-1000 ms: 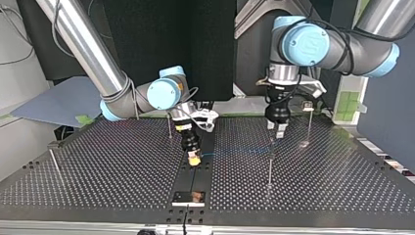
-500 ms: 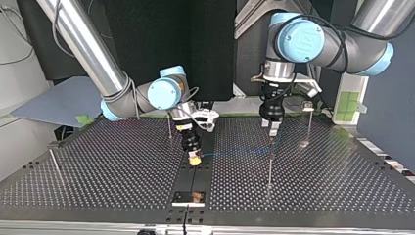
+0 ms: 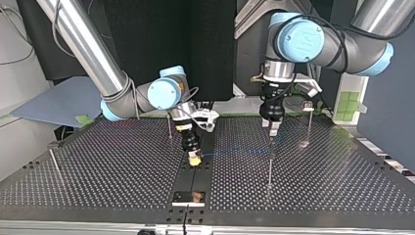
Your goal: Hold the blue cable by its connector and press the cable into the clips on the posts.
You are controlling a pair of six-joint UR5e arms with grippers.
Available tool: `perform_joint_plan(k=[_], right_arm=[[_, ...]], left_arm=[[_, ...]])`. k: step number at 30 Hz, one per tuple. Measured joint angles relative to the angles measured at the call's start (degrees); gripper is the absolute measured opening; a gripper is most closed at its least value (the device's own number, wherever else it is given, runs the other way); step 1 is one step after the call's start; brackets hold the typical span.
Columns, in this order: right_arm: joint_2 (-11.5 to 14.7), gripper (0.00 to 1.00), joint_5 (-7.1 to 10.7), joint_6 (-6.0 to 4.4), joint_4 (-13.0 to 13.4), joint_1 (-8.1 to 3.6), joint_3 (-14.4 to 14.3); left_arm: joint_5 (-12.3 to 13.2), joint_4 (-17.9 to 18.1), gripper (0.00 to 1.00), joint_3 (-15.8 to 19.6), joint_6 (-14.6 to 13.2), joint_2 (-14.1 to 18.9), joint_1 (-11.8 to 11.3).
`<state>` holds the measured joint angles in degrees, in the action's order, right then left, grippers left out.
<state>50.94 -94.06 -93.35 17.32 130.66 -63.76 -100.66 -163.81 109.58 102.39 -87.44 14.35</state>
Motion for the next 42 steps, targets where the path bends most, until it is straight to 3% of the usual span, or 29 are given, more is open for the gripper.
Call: perform_joint_plan(k=[9,17,31,42], right_arm=[[0.0,0.00,0.10,-0.02,-0.1,-0.30,0.0],[0.0,0.00,0.03,-0.22,0.0,-0.79,0.0],[0.0,0.00,0.01,-0.36,0.0,-0.98,0.1],[0.0,0.00,0.17,-0.36,0.3,-1.06,0.0]], left_arm=[[0.2,0.3,1.00,0.0,-1.2,0.0,0.2],[-1.3,3.4,1.00,0.0,-1.2,-0.1,1.0],[-3.7,3.3,1.00,0.0,-0.7,-4.6,4.5],[-5.3,3.3,1.00,-2.2,-0.4,-5.4,6.6]])
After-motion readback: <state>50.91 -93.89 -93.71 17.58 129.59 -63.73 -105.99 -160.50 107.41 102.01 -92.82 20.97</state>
